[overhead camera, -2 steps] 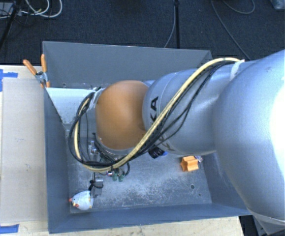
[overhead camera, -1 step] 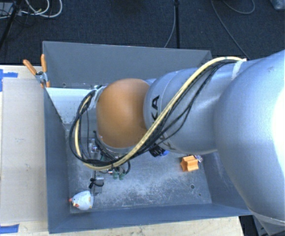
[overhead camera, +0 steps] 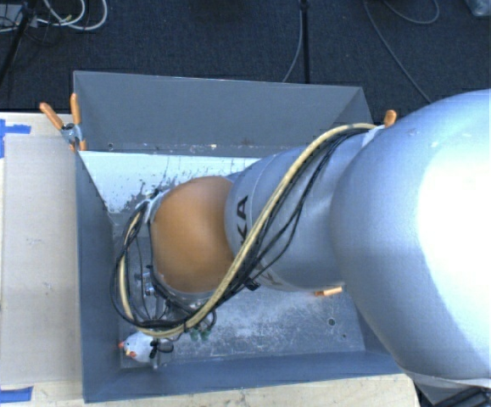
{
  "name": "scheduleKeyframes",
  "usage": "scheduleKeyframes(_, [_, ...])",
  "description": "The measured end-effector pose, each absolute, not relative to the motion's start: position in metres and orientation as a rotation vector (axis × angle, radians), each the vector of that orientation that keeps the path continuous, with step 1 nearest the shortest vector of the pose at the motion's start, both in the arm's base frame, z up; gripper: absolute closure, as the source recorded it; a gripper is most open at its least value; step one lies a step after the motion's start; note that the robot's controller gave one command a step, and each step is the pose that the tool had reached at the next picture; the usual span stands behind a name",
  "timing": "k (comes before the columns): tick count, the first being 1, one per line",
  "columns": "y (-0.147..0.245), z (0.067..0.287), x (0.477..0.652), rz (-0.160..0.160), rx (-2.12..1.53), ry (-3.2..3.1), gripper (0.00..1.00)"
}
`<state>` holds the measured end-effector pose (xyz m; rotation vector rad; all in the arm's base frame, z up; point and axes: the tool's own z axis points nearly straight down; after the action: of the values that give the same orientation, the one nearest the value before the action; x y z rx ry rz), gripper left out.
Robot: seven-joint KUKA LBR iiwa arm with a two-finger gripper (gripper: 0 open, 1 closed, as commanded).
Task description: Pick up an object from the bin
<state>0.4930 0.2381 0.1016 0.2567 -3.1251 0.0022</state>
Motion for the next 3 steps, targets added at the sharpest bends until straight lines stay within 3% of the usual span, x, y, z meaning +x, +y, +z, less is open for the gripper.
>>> scheduleKeyframes(1, [0.242,0.09,0.485,0.0,0.609,-3.077,0.0])
scheduleKeyframes(2, [0.234,0.1,0.473,0.001,0.6,-3.08,0.0])
scheduleKeyframes(3, [0.246,0.075,0.481,-0.002,0.975,-3.001,0.0])
